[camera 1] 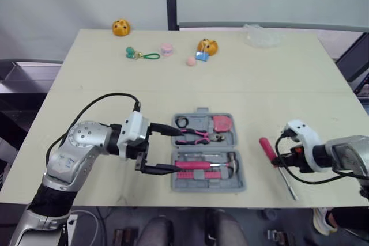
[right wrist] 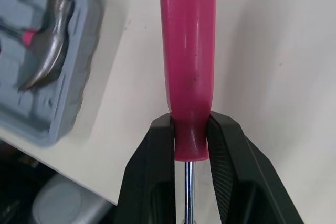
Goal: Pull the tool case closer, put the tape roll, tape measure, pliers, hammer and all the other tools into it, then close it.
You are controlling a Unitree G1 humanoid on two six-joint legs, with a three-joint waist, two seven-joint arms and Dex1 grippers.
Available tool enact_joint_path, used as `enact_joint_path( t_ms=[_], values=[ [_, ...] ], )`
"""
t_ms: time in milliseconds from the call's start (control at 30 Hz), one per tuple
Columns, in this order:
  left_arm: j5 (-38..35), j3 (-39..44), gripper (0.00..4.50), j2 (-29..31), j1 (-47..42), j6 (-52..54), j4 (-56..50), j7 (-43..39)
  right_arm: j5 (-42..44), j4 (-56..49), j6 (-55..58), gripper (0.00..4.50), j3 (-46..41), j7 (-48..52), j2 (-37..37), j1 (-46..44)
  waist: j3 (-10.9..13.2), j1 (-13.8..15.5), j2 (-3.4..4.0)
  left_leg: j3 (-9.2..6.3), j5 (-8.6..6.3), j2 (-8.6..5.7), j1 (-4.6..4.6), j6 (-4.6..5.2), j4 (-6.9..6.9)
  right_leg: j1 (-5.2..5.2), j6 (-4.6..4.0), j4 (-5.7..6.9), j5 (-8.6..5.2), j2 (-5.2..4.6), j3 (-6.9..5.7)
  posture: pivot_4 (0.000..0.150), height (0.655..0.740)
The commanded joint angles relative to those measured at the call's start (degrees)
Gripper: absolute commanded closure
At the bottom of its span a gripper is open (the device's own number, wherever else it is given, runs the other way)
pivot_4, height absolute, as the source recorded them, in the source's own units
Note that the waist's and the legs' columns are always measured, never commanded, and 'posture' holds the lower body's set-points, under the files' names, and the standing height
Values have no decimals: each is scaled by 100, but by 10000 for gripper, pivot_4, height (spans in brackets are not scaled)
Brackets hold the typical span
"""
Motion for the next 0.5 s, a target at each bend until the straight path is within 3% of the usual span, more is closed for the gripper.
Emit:
enact_joint_path(
  t_ms=[33,333,500],
  values=[
    [-15,45,0,16,-49,-86,-38,-66,-153,583,104,41019,-211,-518,256,-465,0,1,0,1,1,-2,-3,2,2,-2,1,1,1,3,0,1500,7400],
    [-6,59,0,22,-149,-83,36,-102,-169,1554,-142,41019,-246,-1109,690,-1009,0,32,0,1,3,-2,-12,5,3,-6,3,0,1,10,-7,1500,7400],
    [-31,71,0,43,-161,-52,13,-112,-36,704,-193,18059,-739,-1269,682,-579,0,48,0,0,3,-2,-16,6,3,-7,5,0,2,11,-9,1500,7400]
  ],
)
